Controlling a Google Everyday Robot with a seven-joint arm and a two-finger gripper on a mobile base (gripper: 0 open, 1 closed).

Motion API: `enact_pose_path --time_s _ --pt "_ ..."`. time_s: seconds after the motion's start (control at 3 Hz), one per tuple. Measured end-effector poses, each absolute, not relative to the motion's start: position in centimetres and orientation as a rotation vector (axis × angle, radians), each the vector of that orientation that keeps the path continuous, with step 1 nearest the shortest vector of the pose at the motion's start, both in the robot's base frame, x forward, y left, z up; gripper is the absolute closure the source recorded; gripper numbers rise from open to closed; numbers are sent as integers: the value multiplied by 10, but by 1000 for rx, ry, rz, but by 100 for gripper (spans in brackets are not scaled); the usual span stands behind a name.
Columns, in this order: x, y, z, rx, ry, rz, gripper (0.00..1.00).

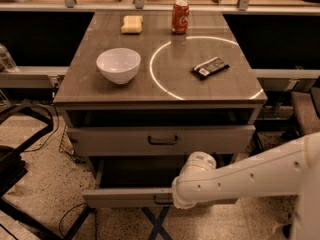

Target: Open middle drawer

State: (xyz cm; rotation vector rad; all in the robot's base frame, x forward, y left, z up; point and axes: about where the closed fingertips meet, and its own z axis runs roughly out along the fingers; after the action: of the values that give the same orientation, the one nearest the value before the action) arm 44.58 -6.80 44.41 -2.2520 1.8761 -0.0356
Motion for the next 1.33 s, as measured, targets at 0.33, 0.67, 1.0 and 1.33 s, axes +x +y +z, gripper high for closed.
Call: enact_pose_path --time_s 0.33,0.67,1.0,1.33 --pt "431 -102 510 -2161 1920 -142 100" --pt "440 -134 580 -2065 1902 -303 100" --pt "451 -156 619 -2010 1867 -428 100" --pt "466 -167 628 -2008 1845 -507 100"
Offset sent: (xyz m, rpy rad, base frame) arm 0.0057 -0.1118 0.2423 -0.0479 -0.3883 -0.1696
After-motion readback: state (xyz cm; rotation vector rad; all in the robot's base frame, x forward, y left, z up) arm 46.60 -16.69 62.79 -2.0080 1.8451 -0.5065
